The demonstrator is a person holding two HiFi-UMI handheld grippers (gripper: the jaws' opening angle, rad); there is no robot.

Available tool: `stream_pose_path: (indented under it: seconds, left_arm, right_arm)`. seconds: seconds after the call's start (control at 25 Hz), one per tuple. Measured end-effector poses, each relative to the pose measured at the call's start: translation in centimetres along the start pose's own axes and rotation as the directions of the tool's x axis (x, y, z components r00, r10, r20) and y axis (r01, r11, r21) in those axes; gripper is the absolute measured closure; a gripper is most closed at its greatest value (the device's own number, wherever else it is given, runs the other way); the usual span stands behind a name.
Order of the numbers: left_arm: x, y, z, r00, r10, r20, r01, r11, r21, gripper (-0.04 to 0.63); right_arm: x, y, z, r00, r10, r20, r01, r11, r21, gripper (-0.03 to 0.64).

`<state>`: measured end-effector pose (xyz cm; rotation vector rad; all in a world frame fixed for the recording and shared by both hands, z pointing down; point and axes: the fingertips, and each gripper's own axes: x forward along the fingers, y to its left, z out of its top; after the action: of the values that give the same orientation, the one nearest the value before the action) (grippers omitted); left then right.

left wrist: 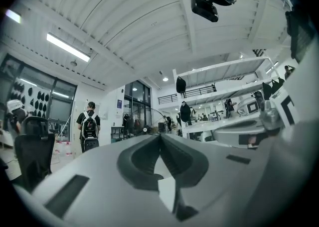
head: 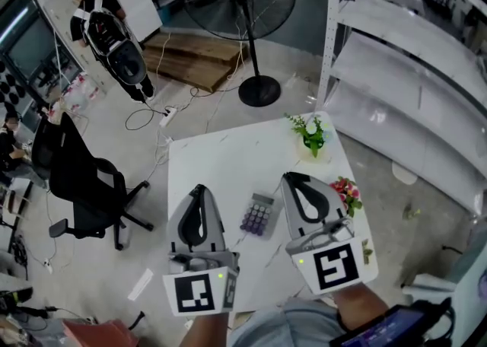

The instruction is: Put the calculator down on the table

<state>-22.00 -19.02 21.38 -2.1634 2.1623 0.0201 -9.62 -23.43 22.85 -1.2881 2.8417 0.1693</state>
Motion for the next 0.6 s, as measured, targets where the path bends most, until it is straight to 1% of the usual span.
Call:
stream_pose_path:
  seconds: [0.2,0.32,0.6]
  left_arm:
    - [-0.2,-0.4,-0.1,1.000,-0.011,-0.003,0.011,1.000,0.002,0.588]
    - [0.1,-0.6,0.2,1.000,-0.011,0.013,0.011,1.000,0.010,0.588]
    - [0.6,-1.1,-0.4,1.000,-0.022,-0.005,0.023,0.999,0.023,0.588]
  right_arm:
    - [-0.2,-0.1,0.3,1.000,-0.008,0.012,0.008,1.000,0.012,0.601]
    - [-0.1,-0.3,0.2,1.000,-0.008,0.015,0.007,1.000,0.011,0.601]
    - [-0.1,-0.7,-0.1,1.000,-0.010,0.013,0.010,1.000,0.018,0.601]
